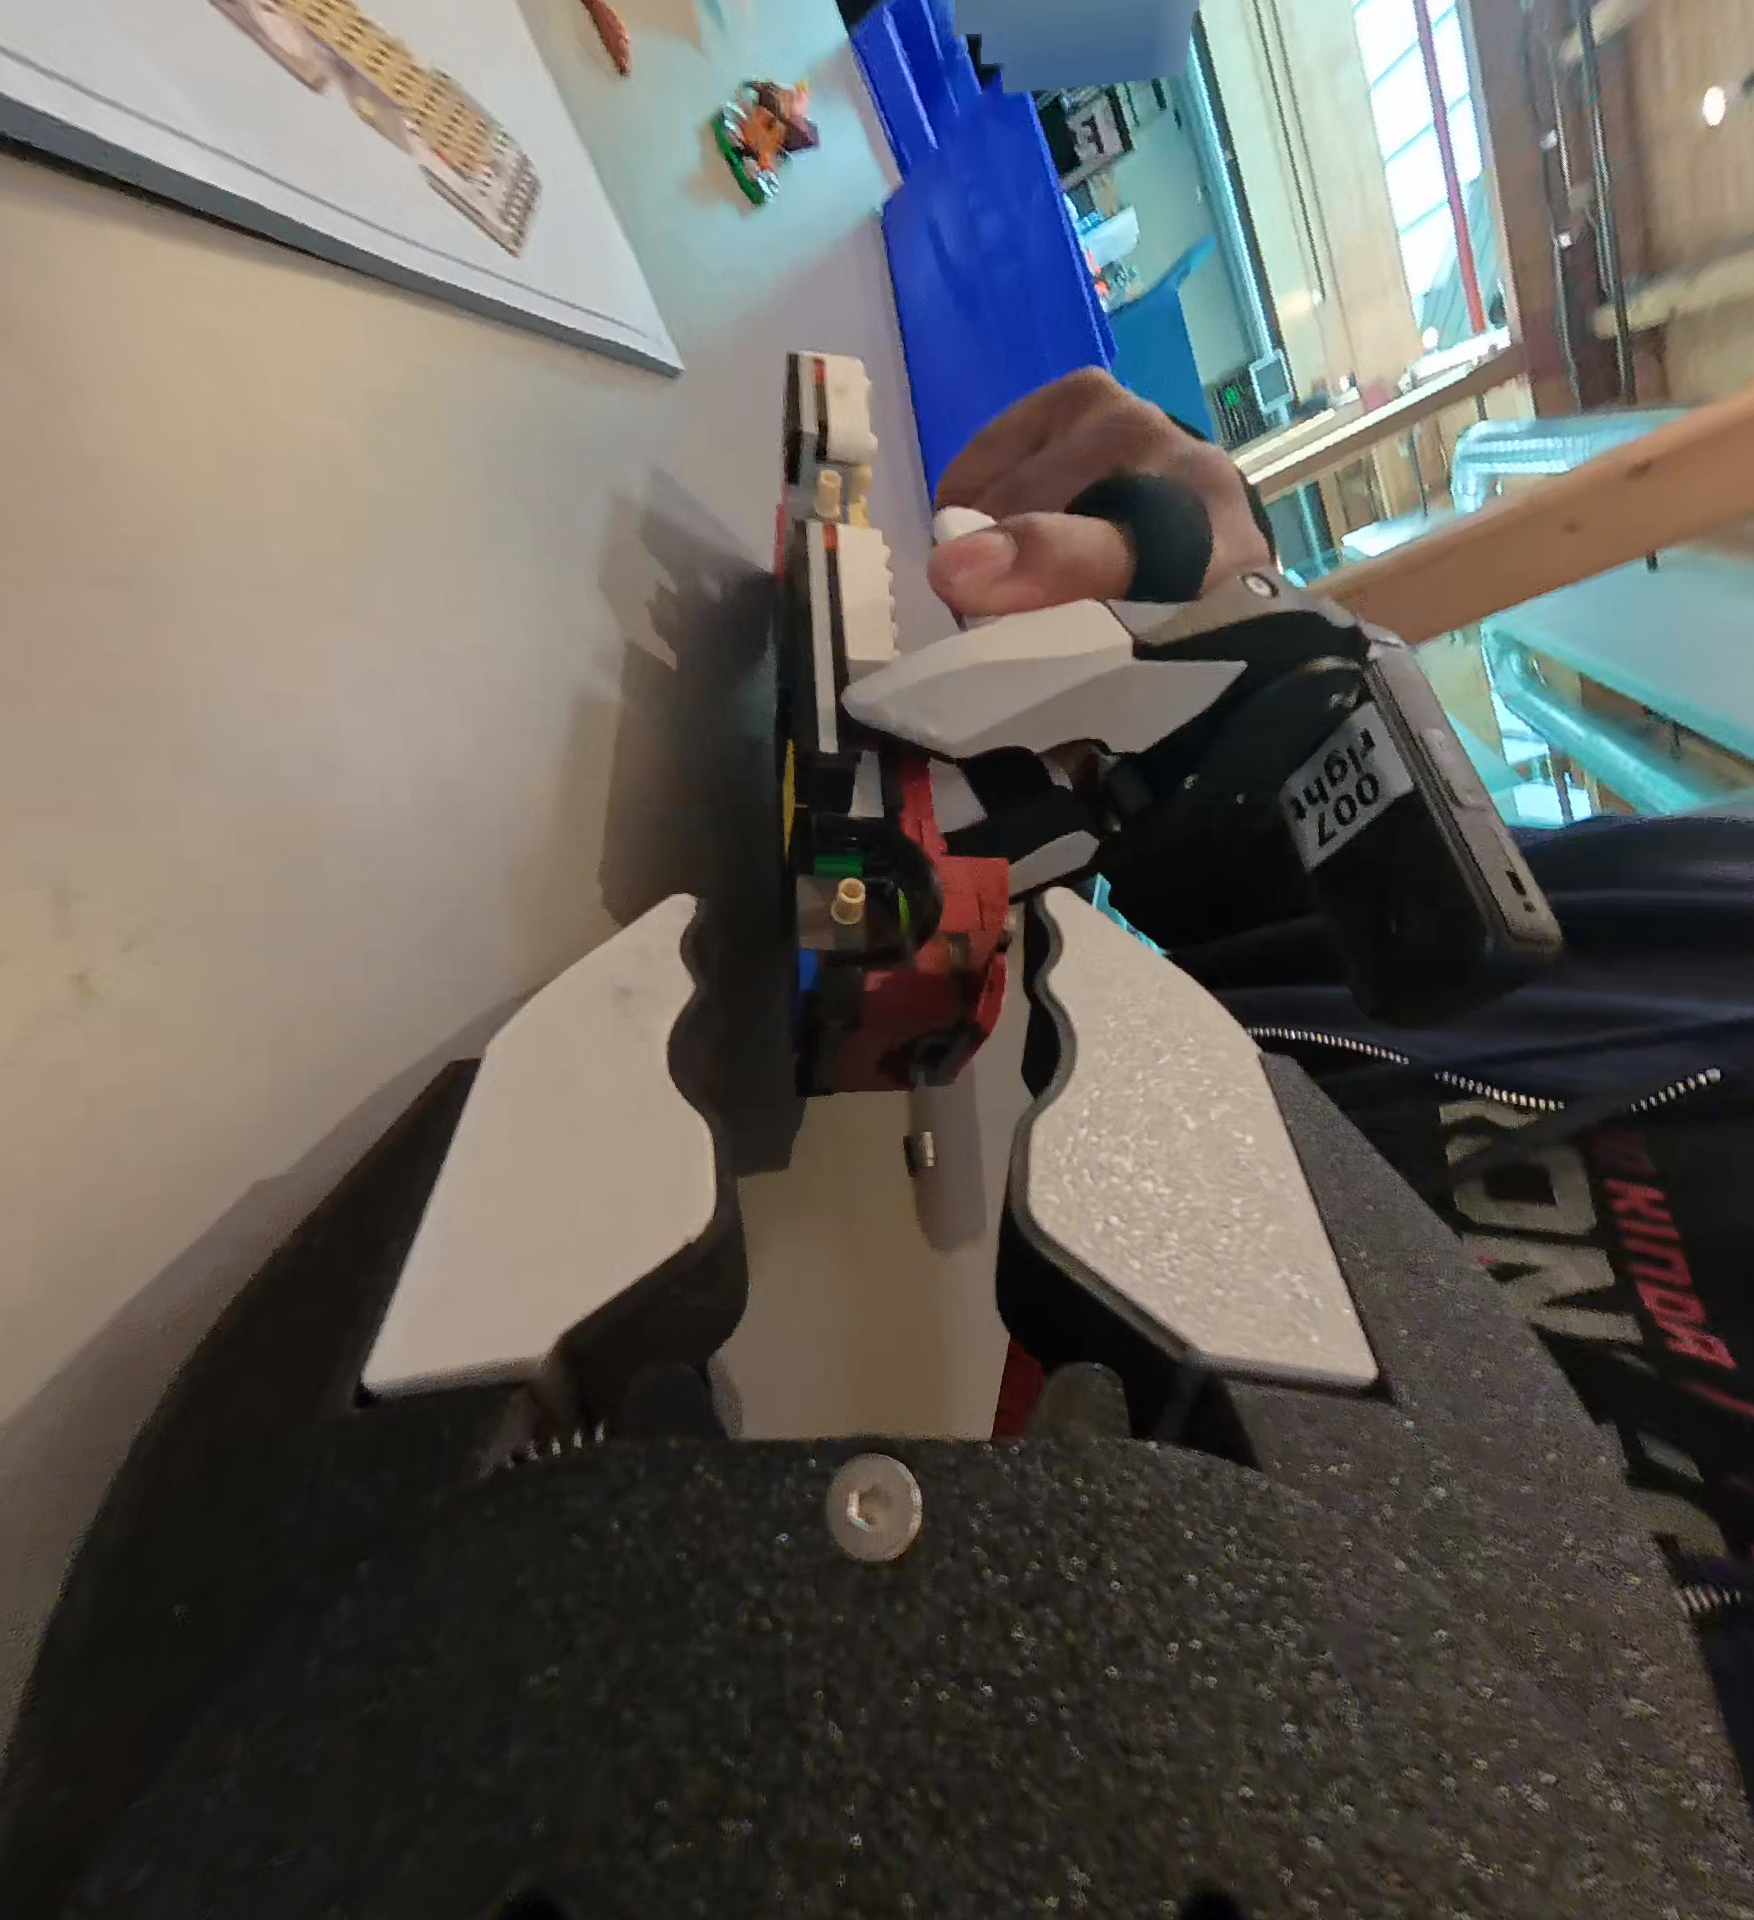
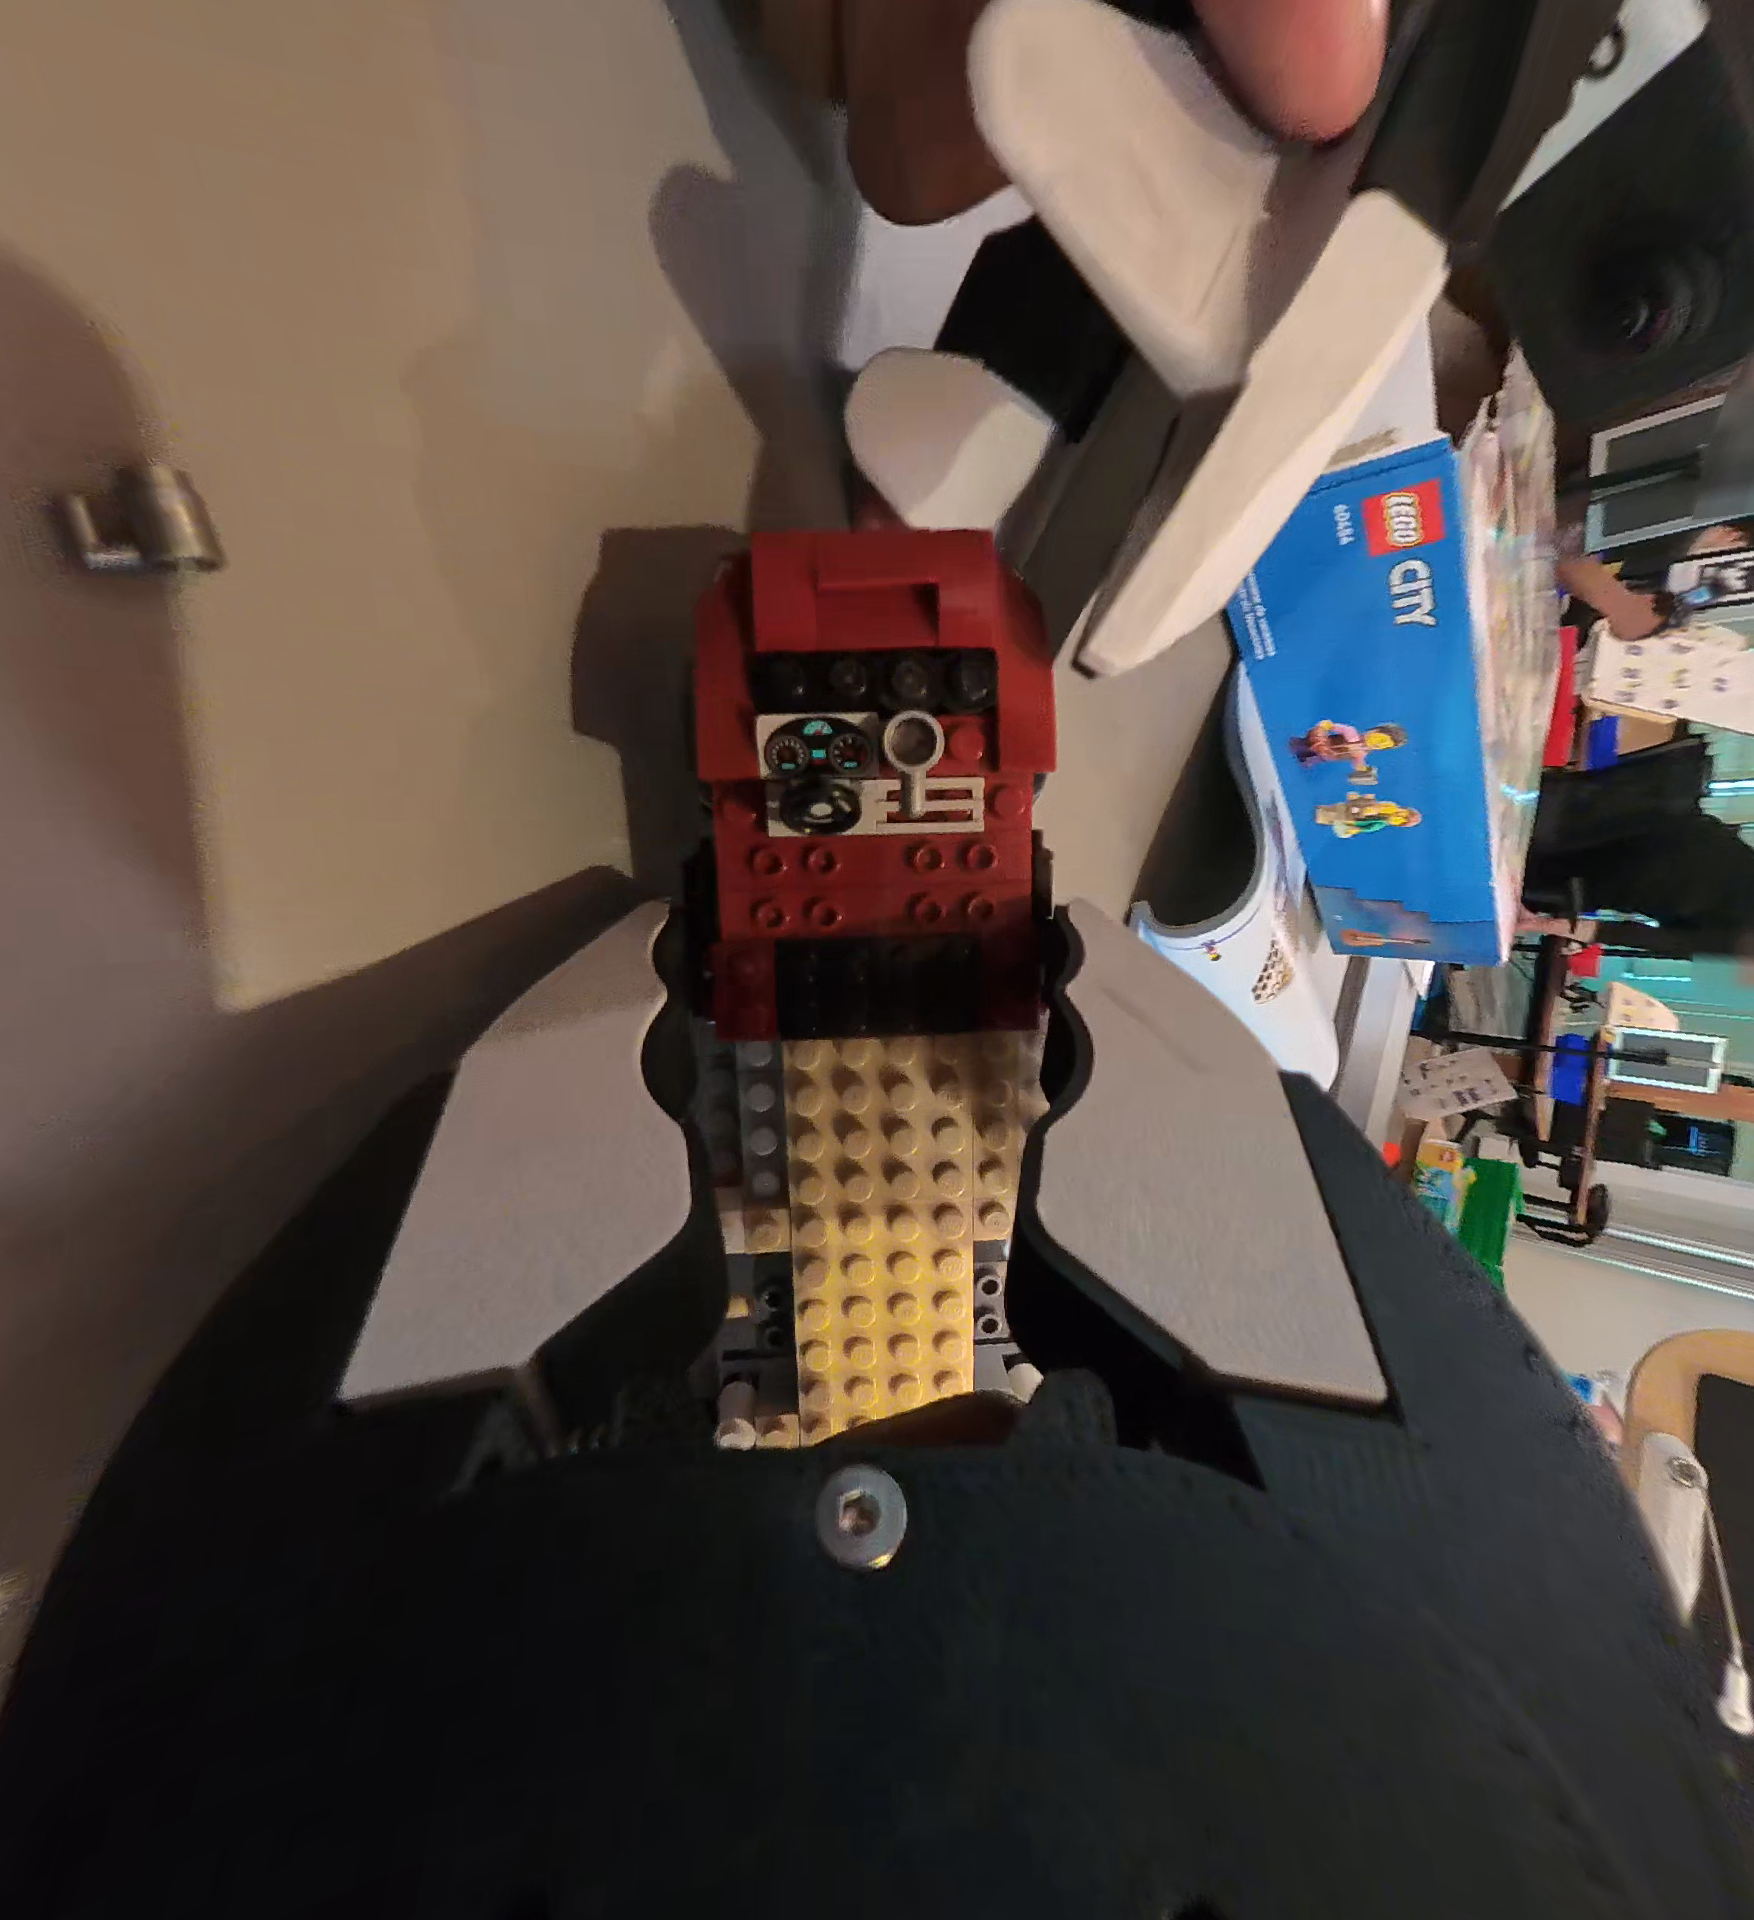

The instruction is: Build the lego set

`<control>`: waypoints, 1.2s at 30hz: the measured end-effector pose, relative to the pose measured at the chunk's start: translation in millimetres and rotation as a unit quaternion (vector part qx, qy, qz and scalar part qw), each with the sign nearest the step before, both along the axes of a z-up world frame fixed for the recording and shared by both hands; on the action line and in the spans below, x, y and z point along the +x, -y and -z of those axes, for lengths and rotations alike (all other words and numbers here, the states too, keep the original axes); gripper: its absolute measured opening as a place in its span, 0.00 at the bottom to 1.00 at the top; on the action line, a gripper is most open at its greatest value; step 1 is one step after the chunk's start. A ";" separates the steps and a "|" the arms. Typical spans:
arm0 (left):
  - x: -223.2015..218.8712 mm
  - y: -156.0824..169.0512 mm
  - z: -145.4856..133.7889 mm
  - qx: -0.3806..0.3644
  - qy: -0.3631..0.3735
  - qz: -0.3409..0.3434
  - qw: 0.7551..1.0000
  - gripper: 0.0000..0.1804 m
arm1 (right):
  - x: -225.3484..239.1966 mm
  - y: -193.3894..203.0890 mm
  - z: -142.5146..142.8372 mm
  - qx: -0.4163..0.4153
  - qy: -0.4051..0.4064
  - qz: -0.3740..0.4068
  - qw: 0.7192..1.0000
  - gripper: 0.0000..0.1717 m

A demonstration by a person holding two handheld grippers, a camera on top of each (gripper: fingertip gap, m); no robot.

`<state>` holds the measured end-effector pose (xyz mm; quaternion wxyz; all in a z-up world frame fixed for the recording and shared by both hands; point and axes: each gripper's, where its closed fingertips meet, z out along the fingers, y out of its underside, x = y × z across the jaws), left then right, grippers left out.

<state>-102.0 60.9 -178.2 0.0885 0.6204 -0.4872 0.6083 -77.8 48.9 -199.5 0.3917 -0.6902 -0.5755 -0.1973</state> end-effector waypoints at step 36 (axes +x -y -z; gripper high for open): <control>7.1 39.1 -11.9 0.028 0.067 0.056 0.996 0.43 | 1.0 -6.9 -29.3 0.028 -0.048 0.041 0.998 0.38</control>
